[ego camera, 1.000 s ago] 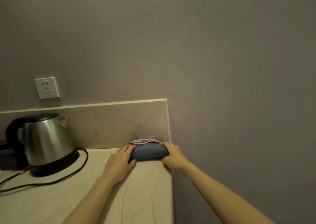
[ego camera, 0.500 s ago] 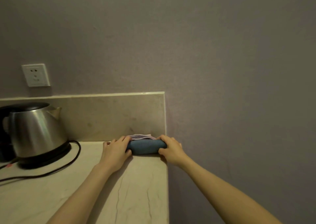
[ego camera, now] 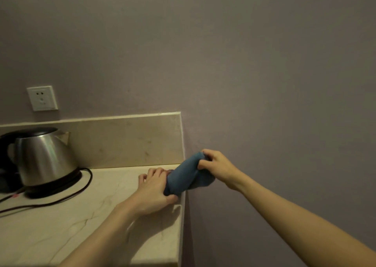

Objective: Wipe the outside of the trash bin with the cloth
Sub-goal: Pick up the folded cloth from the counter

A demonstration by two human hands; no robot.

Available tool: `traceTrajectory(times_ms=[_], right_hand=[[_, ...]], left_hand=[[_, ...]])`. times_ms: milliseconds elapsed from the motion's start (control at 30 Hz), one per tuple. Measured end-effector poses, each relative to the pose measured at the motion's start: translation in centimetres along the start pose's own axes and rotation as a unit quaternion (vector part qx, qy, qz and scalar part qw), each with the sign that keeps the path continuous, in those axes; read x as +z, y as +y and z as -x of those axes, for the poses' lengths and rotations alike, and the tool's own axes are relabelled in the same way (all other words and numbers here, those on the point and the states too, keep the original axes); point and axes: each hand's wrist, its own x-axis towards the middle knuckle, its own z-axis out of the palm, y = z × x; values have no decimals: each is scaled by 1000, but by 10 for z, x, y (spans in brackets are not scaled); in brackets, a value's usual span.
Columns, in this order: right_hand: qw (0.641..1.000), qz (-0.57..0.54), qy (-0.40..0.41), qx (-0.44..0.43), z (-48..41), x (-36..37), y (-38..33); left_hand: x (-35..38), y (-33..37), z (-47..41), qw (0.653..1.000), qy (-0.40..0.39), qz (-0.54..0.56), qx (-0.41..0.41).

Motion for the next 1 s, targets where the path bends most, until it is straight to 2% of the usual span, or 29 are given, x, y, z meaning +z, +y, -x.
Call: traceTrajectory(times_ms=[67, 133, 267, 433, 600, 733, 867, 1000], right_hand=[[999, -32, 24, 0, 11, -16, -10], [997, -58, 43, -5, 24, -34, -21], [995, -67, 76, -20, 55, -70, -34], [989, -71, 126, -25, 99, -124, -39], [982, -85, 163, 35, 144, -176, -26], [974, -137, 156, 93, 179, -217, -13], [962, -200, 141, 126, 212, -249, -2], [942, -268, 114, 165, 241, -266, 12]], left_hand=[[-3, 25, 5, 993, 5, 118, 10], [-7, 51, 11, 970, 17, 241, 17], [-14, 111, 20, 935, 41, 352, 20], [-15, 182, 29, 905, 15, 425, 10], [-14, 248, 35, 844, -64, 532, 23], [-6, 295, 36, 816, -84, 572, -6], [0, 334, 34, 756, -80, 649, -27], [-2, 369, 29, 740, -68, 669, -5]])
